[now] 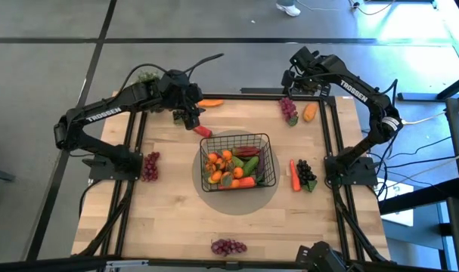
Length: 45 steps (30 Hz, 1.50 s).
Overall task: Build produce basket
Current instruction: Put the mango into the basket
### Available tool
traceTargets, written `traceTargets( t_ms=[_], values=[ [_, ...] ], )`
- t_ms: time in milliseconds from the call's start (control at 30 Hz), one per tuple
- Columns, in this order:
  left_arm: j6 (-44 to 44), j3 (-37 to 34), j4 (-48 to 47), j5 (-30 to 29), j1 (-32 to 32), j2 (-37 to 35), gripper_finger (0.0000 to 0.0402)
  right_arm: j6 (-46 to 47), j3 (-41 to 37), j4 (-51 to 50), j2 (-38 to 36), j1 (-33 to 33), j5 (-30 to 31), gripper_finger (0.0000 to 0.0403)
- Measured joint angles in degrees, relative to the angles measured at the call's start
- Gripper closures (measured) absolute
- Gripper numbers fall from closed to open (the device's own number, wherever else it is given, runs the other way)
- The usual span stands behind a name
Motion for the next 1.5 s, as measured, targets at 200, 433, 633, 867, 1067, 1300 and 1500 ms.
traceTargets(
  t_ms=[200,433,633,867,1067,1300,1500],
  values=[
    [0.0,0.0,0.0,0.0,0.0,0.0,0.0194,6.3,0.0,-0.6,0.0,0.0,-1.5,0.0310],
    [0.0,0.0,0.0,0.0,0.0,0.0,0.0194,18.2,0.0,-5.4,0.0,0.0,-1.5,0.0310],
    [0.0,0.0,0.0,0.0,0.0,0.0,0.0194,18.2,0.0,-6.7,0.1,0.0,-1.5,0.0287],
    [0.0,0.0,0.0,0.0,0.0,0.0,0.0194,17.2,0.0,-7.2,0.1,0.0,-1.3,0.0162],
    [0.0,0.0,0.0,0.0,0.0,0.0,0.0194,12.7,0.0,-7.0,0.1,0.0,2.0,0.0095],
    [0.0,0.0,0.0,0.0,0.0,0.0,0.0194,2.7,0.0,-7.2,0.1,0.0,7.7,0.0091],
    [0.0,0.0,0.0,0.0,0.0,0.0,0.0194,3.9,0.0,-7.6,0.4,0.0,9.5,0.0091]
  ],
)
